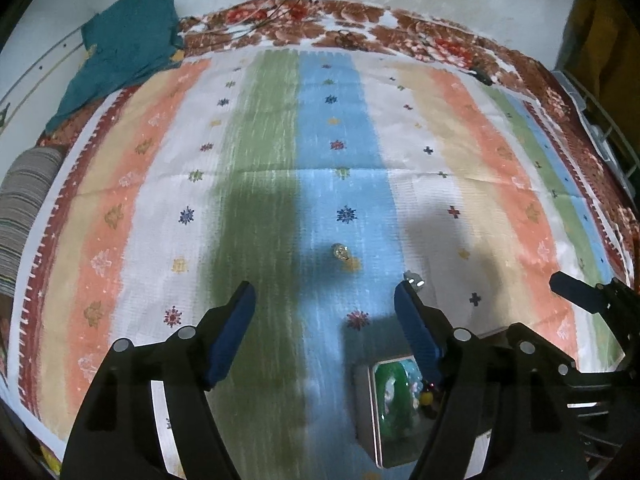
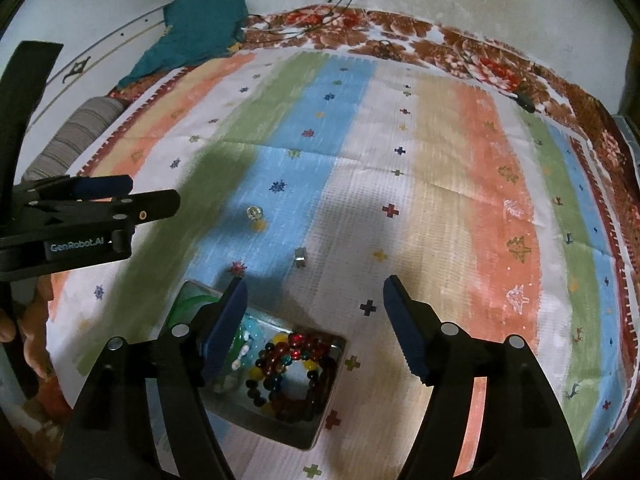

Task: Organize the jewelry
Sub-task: 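Move left tool to small gold ring while right tool moves to silver charm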

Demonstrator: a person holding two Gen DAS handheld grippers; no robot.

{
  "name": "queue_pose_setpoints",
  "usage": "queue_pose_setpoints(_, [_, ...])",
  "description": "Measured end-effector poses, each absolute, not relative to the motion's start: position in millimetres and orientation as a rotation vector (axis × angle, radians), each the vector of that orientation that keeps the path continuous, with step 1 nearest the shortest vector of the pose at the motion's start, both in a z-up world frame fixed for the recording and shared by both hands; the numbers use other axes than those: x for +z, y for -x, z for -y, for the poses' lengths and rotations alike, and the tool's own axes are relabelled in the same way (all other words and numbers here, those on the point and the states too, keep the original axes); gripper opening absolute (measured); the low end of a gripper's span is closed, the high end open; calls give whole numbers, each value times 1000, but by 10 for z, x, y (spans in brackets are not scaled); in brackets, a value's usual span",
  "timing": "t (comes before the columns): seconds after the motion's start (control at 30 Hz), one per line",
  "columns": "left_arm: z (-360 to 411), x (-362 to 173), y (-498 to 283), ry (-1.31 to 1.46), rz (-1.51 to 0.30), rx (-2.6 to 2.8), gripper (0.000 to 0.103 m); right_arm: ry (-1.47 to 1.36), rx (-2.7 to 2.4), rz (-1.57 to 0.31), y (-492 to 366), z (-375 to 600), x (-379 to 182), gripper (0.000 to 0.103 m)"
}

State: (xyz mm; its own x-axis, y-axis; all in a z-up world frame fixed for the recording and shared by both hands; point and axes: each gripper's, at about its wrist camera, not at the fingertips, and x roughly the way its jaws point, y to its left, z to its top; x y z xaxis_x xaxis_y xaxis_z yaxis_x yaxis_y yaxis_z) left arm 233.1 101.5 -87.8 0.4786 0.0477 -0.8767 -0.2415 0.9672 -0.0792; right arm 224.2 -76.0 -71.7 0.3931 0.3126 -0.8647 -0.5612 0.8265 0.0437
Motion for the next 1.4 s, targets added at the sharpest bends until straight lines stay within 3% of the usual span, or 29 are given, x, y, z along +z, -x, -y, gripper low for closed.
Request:
queue_pose_setpoints(1.13, [-1137, -1549, -2956, 244, -1228, 132, 74, 309, 599, -1175, -2679, 413, -1243, 70])
queue_pose_setpoints(1.4, [-1195, -1653, -3069, 275, -1256, 110, 69, 327, 616, -1200, -2757, 312, -1366, 70])
